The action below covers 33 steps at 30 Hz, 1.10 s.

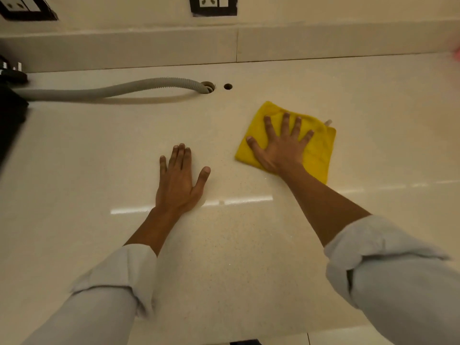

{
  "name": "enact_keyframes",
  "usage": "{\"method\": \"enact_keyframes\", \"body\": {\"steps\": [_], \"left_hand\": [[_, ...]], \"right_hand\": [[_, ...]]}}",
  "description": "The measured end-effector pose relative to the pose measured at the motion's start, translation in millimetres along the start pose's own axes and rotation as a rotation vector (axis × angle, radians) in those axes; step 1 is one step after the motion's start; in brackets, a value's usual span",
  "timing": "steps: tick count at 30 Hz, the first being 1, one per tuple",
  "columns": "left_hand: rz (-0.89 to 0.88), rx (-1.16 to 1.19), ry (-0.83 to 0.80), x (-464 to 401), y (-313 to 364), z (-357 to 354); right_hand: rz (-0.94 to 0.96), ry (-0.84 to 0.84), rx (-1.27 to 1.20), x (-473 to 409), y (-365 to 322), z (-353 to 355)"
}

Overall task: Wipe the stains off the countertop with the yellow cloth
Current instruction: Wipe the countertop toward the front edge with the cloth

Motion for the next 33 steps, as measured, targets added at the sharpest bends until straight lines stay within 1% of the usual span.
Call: {"method": "enact_keyframes", "body": {"steps": [4,7,11,14,17,21,26,28,30,33], "left_hand": [[-0.016,0.052,0.008,-0.9,-0.7,0.7],[-0.046,0.159,0.045,1.2,-0.9,5.6],[-0.064,0.413,0.135,8.8,-3.3,16.7],[-0.012,0.620,0.209,12.7,-13.0,25.6],[0.037,0.699,0.167,9.5,-20.9,28.6],[-0.009,0.629,0.102,6.4,-18.3,26.2],[-0.034,0.507,0.046,8.0,-16.5,21.0],[-0.038,0.394,0.024,10.1,-11.0,16.7],[-0.017,0.260,0.038,13.6,-1.9,11.9],[0.000,0.138,0.031,21.1,18.4,2.0]], "right_hand": [[0.084,-0.021,0.027,-9.9,-44.8,-5.5],[0.148,-0.032,0.038,6.2,-72.9,-14.2],[0.233,-0.017,0.026,54.0,-105.8,-30.0],[0.276,-0.016,0.018,98.6,-123.9,-41.8],[0.291,-0.007,0.014,143.6,-131.4,-50.4],[0.299,0.042,-0.019,203.9,-117.9,-61.5],[0.215,0.058,-0.009,252.7,-63.5,-66.8],[0.171,0.052,-0.007,263.3,-37.7,-64.2],[0.127,0.039,-0.001,269.6,-14.8,-60.4],[0.080,0.020,0.003,274.2,15.0,-55.4]]}}
Point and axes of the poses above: each hand's wrist, its own x-axis away from the middle knuckle, its own z-axis out of the back of the hand, y = z × x, the point moved 5 cm from there along -x, towards the middle knuckle, and after that the axes turned 10 degrees about -y, right-handed, at the moved point
